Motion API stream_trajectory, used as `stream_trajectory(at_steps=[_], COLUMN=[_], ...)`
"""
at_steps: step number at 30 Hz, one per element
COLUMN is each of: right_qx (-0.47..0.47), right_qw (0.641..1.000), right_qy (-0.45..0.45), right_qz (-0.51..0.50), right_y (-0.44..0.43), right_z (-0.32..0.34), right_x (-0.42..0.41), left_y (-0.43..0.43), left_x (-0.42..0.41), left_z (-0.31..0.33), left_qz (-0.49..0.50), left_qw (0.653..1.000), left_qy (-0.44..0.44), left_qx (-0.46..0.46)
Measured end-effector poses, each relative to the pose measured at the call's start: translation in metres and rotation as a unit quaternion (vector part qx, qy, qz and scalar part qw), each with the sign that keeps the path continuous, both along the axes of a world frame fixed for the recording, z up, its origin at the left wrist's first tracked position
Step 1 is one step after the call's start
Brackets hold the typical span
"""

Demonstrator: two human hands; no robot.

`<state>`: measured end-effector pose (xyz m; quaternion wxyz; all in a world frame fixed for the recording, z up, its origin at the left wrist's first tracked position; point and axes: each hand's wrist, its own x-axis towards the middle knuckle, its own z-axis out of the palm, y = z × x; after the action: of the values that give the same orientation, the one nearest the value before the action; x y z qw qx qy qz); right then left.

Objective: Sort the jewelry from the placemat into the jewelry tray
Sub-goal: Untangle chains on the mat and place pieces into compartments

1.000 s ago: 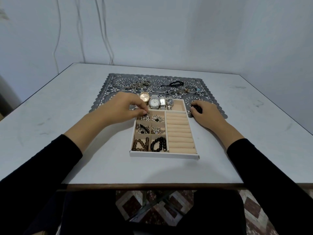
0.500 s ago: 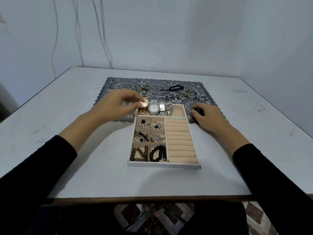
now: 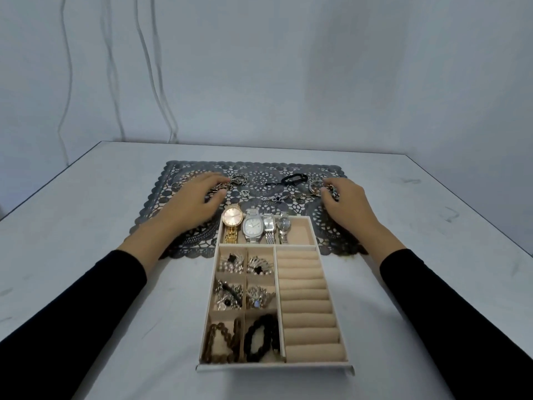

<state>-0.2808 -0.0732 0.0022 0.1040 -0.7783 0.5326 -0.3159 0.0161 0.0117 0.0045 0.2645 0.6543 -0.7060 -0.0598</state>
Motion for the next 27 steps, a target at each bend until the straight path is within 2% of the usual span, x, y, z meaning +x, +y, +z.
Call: stream_trajectory(at_steps=[9, 13, 20, 27], right_qx=[0.067, 0.088, 0.085, 0.088], right_qw=[0.997, 0.994, 0.993, 0.994], right_qy=[0.035, 0.068, 0.078, 0.047], right_qz=[-0.016, -0.006, 0.023, 0.049], right_y=[-0.049, -0.067, -0.075, -0.084], right_z=[0.003, 0.002, -0.002, 0.003], right_x=[0.008, 0.01, 0.015, 0.018], left_y=[-0.052, -0.07, -0.094, -0.111], left_x=[0.002, 0.003, -0.012, -0.036], left_z=[-0.012, -0.016, -0.012, -0.008], left_qz=[-0.045, -0.074, -0.132, -0.198], left_qw=[0.994, 0.987, 0.981, 0.967], left_qy=[-0.088, -0.113, -0.136, -0.153], left_qx=[0.043, 0.088, 0.048, 0.045])
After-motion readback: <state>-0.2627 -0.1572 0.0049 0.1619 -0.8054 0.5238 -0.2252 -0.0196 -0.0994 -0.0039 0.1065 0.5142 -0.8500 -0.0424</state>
